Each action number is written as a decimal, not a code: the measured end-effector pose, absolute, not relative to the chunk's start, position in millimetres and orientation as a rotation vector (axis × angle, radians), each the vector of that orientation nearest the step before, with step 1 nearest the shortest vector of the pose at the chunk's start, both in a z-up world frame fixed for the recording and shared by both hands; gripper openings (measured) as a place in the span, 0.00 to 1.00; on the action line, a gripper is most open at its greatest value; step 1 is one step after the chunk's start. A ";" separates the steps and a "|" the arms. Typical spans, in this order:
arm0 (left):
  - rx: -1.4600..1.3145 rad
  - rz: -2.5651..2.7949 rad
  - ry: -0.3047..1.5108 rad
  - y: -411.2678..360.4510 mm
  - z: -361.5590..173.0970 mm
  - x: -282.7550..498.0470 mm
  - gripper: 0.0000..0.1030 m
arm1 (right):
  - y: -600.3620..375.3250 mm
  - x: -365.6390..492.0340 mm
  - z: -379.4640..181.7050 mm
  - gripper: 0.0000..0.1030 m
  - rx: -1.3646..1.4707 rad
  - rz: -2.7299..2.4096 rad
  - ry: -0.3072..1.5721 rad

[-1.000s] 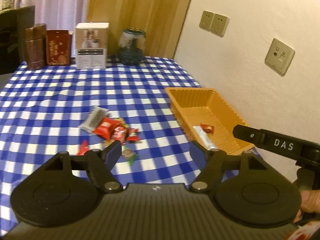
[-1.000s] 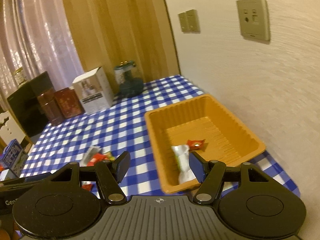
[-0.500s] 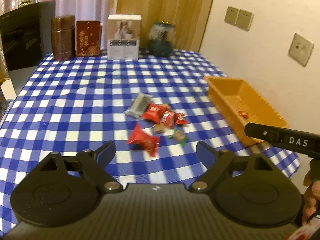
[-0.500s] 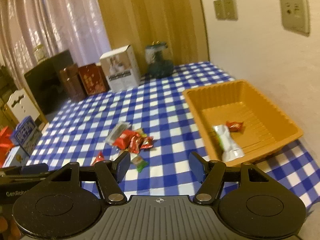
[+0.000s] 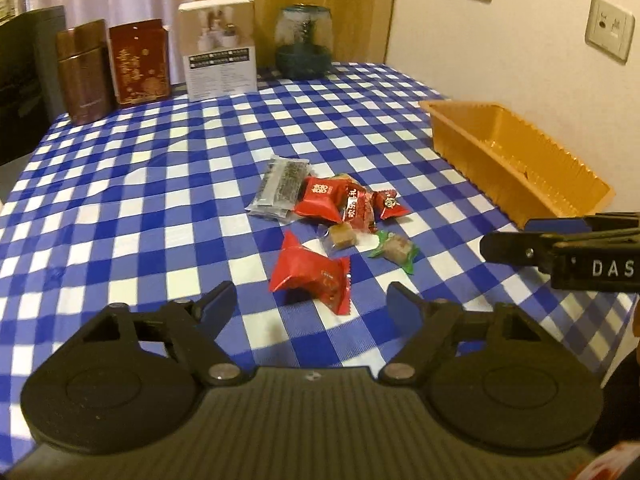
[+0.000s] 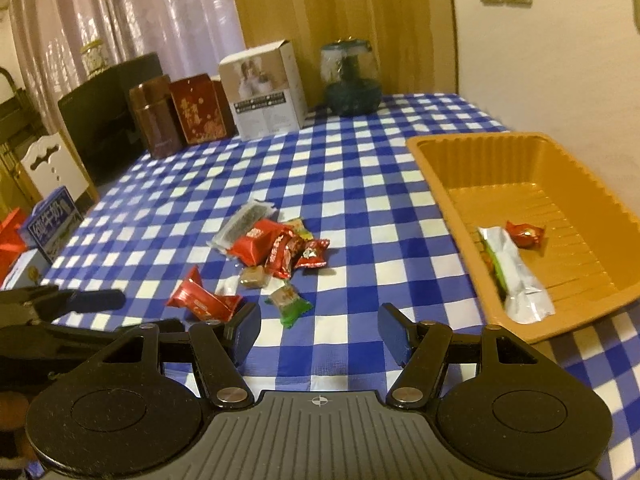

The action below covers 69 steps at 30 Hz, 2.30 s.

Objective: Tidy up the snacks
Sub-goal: 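Grasp the large red packet with the left tool while the right tool grasps a green-wrapped candy, then carry both snacks over the orange tray and lower them inside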

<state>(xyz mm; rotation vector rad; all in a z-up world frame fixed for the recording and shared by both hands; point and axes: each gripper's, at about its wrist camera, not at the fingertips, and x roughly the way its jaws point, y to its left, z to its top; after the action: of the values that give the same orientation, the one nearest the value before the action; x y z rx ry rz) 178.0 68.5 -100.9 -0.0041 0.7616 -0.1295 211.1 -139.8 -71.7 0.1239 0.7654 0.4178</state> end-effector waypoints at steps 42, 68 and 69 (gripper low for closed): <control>-0.163 -0.118 0.792 94.3 -114.7 201.2 0.34 | -71.8 256.1 -118.8 0.21 -0.176 0.572 0.741; -0.198 -0.140 0.734 30.5 -44.0 132.3 0.33 | -150.1 168.7 -38.7 0.21 0.000 0.397 0.721; -0.198 -0.143 0.732 26.7 -40.9 130.3 0.33 | -154.8 165.9 -36.0 0.21 0.003 0.390 0.720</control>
<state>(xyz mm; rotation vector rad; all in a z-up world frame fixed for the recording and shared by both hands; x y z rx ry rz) 130.3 26.7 -40.9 -0.1976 0.7321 -0.1429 165.9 -154.8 -36.0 0.0026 0.7199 0.3901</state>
